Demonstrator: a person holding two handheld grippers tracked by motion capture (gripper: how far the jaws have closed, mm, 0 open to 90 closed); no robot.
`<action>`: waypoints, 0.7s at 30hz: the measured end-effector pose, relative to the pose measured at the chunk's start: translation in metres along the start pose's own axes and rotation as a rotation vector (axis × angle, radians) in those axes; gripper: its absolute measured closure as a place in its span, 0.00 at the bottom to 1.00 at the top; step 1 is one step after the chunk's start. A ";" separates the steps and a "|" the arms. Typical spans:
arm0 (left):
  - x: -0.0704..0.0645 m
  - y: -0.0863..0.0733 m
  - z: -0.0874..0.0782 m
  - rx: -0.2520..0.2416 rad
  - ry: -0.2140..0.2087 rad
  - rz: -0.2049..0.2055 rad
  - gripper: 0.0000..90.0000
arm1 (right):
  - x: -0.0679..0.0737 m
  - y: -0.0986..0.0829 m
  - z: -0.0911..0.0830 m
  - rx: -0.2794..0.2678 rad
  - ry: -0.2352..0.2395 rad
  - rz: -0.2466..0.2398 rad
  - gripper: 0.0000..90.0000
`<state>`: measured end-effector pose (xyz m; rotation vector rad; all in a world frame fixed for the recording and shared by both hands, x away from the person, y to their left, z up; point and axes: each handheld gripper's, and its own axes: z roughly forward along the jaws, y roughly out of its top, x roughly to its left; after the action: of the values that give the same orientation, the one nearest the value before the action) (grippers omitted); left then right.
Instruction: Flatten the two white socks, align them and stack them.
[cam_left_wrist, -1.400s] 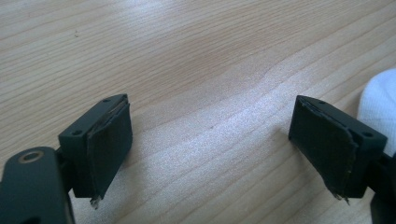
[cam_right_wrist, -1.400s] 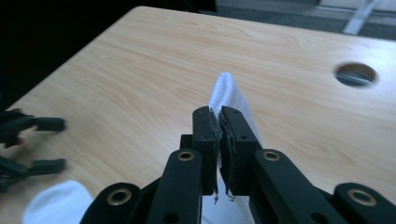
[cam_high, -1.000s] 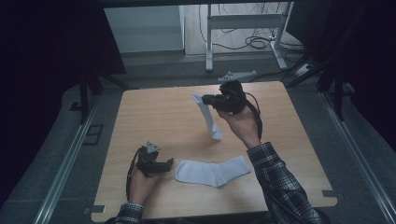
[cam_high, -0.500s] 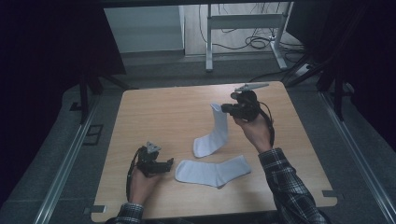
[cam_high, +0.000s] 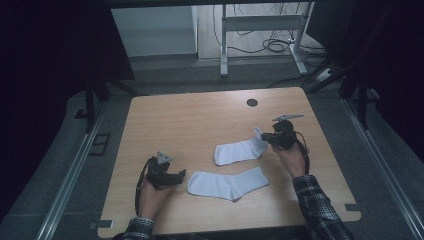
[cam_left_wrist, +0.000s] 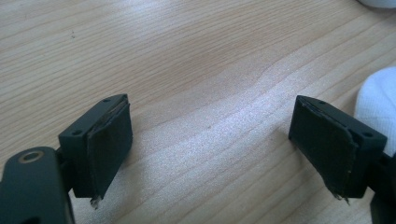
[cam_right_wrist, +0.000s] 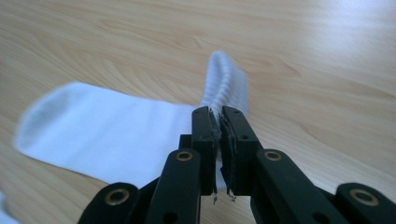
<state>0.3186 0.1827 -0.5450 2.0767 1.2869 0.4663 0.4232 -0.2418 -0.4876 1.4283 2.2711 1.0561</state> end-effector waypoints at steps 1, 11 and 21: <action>0.000 0.000 0.000 0.000 0.000 0.000 0.15 | -0.005 -0.004 0.000 0.000 -0.011 0.005 0.92; 0.001 0.002 0.000 0.005 0.005 -0.005 0.17 | -0.041 -0.035 -0.004 0.028 -0.031 0.058 0.81; -0.008 0.030 -0.005 -0.021 -0.034 0.027 0.47 | -0.056 -0.037 -0.024 -0.031 -0.053 0.037 0.70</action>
<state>0.3320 0.1672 -0.5206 2.0779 1.2308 0.4530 0.4119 -0.3099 -0.5052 1.4739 2.1899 1.0472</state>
